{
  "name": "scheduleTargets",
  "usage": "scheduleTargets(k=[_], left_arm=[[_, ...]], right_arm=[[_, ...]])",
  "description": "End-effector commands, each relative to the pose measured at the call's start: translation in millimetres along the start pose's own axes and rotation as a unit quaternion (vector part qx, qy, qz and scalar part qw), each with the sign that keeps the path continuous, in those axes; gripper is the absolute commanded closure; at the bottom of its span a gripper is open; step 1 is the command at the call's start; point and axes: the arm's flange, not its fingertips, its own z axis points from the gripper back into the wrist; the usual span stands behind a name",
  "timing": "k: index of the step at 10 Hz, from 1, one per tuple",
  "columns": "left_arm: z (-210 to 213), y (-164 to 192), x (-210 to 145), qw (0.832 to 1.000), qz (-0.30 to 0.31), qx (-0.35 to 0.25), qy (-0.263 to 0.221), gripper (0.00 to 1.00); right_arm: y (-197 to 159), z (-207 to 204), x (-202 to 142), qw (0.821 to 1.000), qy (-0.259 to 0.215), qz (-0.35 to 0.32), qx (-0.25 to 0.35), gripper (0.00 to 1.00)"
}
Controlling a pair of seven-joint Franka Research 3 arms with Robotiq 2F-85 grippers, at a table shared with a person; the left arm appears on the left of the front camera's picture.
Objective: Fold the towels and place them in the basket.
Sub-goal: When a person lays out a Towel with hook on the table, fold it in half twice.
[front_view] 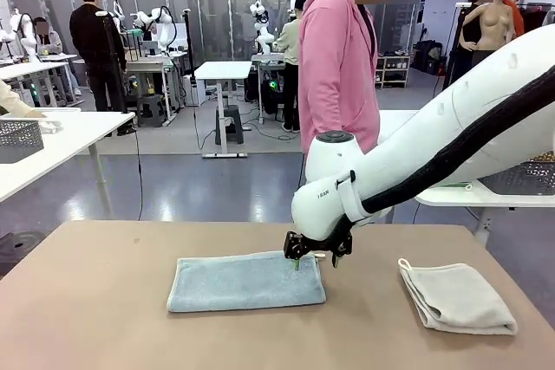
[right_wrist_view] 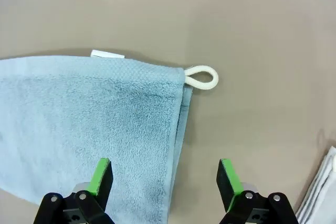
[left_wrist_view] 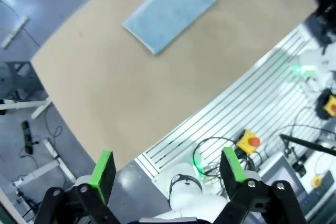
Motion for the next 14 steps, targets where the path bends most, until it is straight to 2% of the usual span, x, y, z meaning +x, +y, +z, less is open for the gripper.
scheduleTargets(k=[1,4,5,6,9,10,12,13,14], left_arm=[[31,-8,-26,0.999,0.03,0.014,-0.042,0.0],[52,-12,-54,0.995,0.048,0.013,-0.087,0.0],[53,-10,-41,0.997,0.024,0.025,-0.065,0.0],[53,-10,-41,0.997,0.024,0.025,-0.065,0.0],[53,-10,-41,0.997,0.024,0.025,-0.065,0.0],[53,-10,-41,0.997,0.024,0.025,-0.065,0.0],[53,-10,-41,0.997,0.024,0.025,-0.065,0.0],[53,-10,-41,0.997,0.024,0.025,-0.065,0.0],[53,-10,-41,0.997,0.024,0.025,-0.065,0.0]], right_arm=[[7,-11,3,1.0,-0.005,-0.02,-0.021,0.0],[7,-18,6,1.0,0.002,-0.027,-0.015,0.0],[6,-21,7,1.0,0.008,-0.027,-0.012,0.0],[7,-23,8,1.0,0.014,-0.025,-0.005,0.0],[6,-24,10,0.999,0.026,-0.025,0.002,0.89],[6,-25,11,0.999,0.032,-0.025,0.007,1.0],[5,-26,12,0.999,0.039,-0.028,0.012,1.0],[5,-26,12,0.999,0.041,-0.029,0.012,0.96],[4,-26,13,0.999,0.042,-0.03,0.013,1.0]])
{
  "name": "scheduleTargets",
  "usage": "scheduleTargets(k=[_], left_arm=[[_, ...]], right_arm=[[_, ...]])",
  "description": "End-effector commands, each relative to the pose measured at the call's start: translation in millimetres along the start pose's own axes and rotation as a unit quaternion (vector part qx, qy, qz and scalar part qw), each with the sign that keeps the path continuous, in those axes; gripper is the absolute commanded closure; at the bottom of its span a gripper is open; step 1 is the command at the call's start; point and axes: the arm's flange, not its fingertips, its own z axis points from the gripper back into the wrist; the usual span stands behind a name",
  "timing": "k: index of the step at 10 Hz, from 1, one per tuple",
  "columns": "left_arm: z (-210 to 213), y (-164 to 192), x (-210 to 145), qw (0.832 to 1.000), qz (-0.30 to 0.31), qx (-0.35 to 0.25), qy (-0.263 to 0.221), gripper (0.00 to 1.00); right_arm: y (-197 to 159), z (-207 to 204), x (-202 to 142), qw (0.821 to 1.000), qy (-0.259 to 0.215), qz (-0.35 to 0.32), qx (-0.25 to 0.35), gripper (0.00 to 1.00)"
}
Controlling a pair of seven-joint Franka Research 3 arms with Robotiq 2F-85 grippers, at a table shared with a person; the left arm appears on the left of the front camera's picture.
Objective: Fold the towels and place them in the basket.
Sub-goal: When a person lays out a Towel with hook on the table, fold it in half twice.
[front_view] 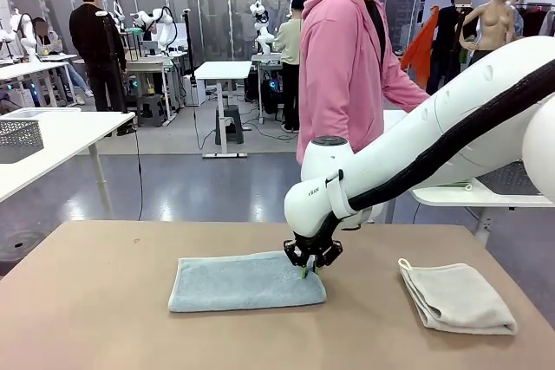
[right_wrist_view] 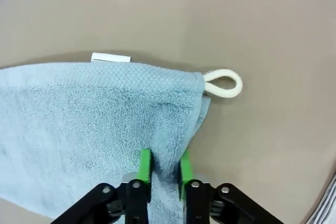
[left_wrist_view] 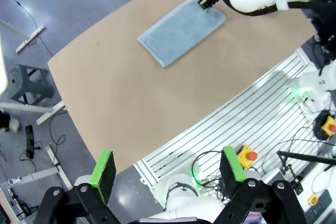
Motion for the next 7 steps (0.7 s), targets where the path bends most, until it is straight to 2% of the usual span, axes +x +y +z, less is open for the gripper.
scheduleTargets(k=[1,5,7], left_arm=[[2,-1,0,1.0,-0.005,0.002,-0.001,0.0],[2,-1,0,1.0,-0.005,0.002,-0.001,0.0],[2,-1,0,1.0,-0.005,0.002,-0.001,0.0]], right_arm=[[-3,-7,4,1.0,0.013,0.0,0.0,1.0],[-9,4,4,1.0,0.013,0.004,-0.01,1.0],[-21,24,5,0.999,0.024,0.03,-0.014,1.0]])
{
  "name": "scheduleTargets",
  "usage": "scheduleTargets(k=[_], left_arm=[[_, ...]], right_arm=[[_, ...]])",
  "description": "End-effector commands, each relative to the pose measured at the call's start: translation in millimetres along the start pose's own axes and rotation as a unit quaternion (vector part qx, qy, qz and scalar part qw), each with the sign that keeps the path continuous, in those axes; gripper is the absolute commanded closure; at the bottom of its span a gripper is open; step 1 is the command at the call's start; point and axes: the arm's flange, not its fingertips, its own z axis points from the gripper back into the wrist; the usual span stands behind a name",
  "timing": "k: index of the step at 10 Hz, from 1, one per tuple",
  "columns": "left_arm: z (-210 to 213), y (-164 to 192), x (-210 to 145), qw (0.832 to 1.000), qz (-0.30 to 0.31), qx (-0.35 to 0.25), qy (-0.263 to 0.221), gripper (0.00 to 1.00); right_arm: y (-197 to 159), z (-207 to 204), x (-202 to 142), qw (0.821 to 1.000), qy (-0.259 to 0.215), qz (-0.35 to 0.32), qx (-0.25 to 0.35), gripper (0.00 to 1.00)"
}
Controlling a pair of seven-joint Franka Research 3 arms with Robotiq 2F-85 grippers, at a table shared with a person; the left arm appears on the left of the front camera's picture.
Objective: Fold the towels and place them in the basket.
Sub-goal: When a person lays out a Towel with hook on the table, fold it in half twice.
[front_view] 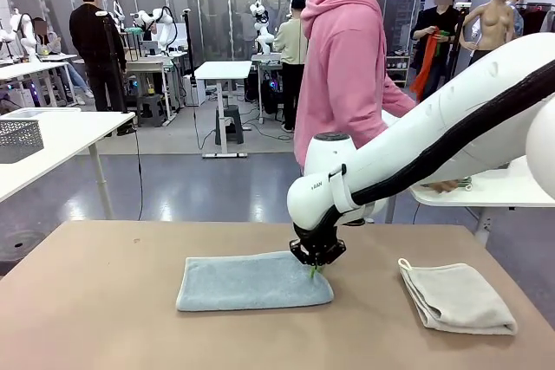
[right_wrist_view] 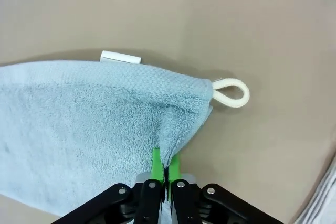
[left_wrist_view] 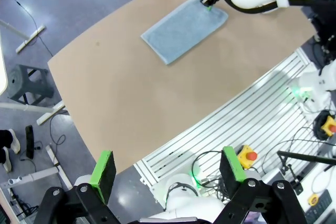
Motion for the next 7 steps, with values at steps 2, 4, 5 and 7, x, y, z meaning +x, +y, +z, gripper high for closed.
scheduleTargets(k=[2,4,5,7], left_arm=[[2,-1,0,1.0,-0.005,0.002,-0.001,0.0],[2,-1,0,1.0,-0.005,0.002,-0.001,0.0],[2,-1,0,1.0,-0.005,0.002,-0.001,0.0],[2,-1,0,1.0,-0.005,0.002,-0.001,0.0]], right_arm=[[-30,48,-3,0.996,0.015,0.04,-0.08,1.0],[-36,83,-9,0.992,-0.001,0.032,-0.122,1.0],[-28,95,-14,0.989,-0.002,0.034,-0.143,1.0],[4,106,-15,0.987,-0.015,0.056,-0.149,1.0]])
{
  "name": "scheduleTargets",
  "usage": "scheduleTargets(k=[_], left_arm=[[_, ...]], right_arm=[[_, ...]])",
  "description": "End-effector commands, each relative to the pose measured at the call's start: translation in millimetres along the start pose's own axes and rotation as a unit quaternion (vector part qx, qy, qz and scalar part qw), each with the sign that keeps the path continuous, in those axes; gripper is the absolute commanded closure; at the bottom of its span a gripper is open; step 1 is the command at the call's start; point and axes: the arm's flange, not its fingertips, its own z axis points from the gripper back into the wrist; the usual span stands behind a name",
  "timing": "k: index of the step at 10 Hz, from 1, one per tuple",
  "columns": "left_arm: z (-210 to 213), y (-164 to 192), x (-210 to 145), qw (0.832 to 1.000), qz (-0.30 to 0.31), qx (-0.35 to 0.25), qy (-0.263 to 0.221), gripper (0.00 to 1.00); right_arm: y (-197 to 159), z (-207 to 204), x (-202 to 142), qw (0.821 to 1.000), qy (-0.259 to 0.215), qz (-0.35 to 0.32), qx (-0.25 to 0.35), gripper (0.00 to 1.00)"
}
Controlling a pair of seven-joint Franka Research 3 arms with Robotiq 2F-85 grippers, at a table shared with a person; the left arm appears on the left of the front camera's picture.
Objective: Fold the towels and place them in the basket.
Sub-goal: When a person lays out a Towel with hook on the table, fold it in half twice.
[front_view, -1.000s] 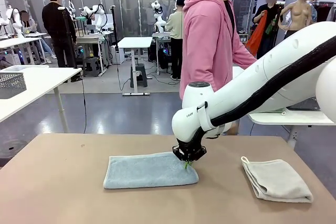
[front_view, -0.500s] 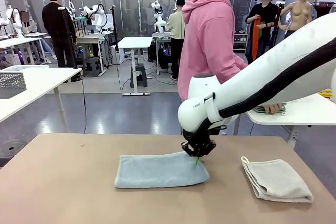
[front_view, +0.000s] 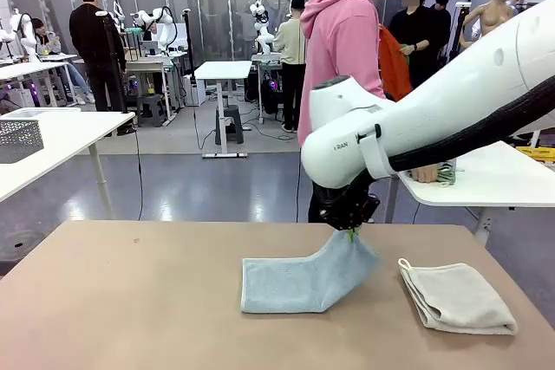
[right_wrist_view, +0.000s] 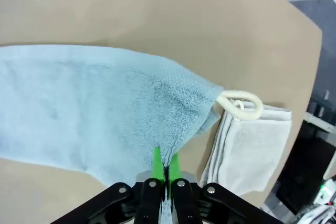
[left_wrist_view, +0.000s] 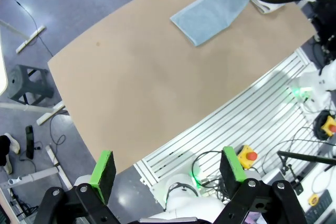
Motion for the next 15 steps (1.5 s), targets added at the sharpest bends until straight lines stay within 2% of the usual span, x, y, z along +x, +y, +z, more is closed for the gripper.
scheduleTargets(k=[1,5,9,10,11,12,13,14,15], left_arm=[[2,0,0,1.0,-0.005,0.002,-0.001,0.0],[2,0,0,1.0,-0.005,0.002,-0.001,0.0],[2,0,0,1.0,-0.005,0.002,-0.001,0.0],[2,0,0,1.0,-0.005,0.002,-0.001,0.0],[2,0,0,1.0,-0.005,0.002,-0.001,0.0],[2,0,0,1.0,-0.005,0.002,-0.001,0.0],[2,0,0,1.0,-0.005,0.002,-0.001,0.0],[2,0,0,1.0,-0.005,0.002,-0.001,0.0],[2,0,0,1.0,-0.005,0.002,-0.001,0.0]], right_arm=[[44,6,7,1.0,-0.008,0.008,-0.005,1.0],[130,3,25,0.994,0.016,0.017,0.106,1.0],[185,-22,53,0.993,0.05,-0.011,0.107,1.0],[190,-26,56,0.992,0.055,-0.016,0.109,0.58],[190,-26,56,0.992,0.055,-0.017,0.11,0.57],[190,-26,55,0.992,0.056,-0.017,0.113,0.19],[188,-25,53,0.991,0.053,-0.018,0.12,0.17],[186,-26,50,0.99,0.05,-0.017,0.129,0.0],[180,-25,47,0.99,0.046,-0.016,0.135,0.0]])
